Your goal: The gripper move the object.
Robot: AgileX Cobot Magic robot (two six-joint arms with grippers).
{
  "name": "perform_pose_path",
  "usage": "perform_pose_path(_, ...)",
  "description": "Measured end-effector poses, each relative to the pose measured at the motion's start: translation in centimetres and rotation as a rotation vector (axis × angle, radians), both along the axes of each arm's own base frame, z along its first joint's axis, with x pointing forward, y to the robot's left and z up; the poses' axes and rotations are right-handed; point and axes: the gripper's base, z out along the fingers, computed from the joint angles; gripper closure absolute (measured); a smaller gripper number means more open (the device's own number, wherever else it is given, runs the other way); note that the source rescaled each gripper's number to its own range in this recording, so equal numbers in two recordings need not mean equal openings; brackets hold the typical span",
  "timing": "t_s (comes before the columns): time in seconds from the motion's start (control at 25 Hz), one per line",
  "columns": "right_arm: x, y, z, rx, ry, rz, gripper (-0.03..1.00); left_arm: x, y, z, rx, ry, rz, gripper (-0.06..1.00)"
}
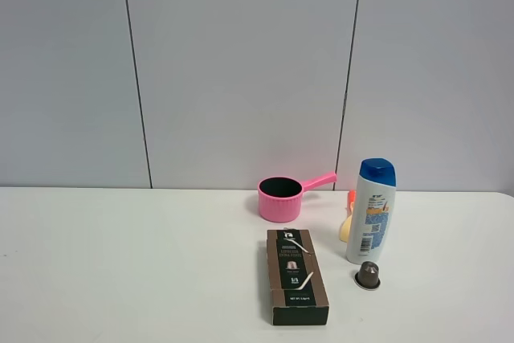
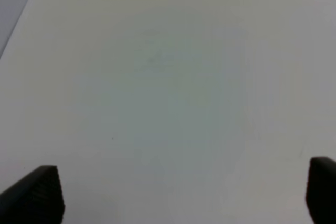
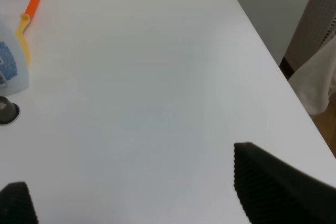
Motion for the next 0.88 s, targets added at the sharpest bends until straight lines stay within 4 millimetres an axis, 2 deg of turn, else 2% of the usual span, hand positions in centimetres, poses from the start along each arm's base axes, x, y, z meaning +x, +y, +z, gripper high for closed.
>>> perform_pose_path(0.88,0.00,0.00,0.00,0.000,0.000,0.000,-0.03,0.00,-0.03,0.00,-0.002,0.000,-0.002,0.10)
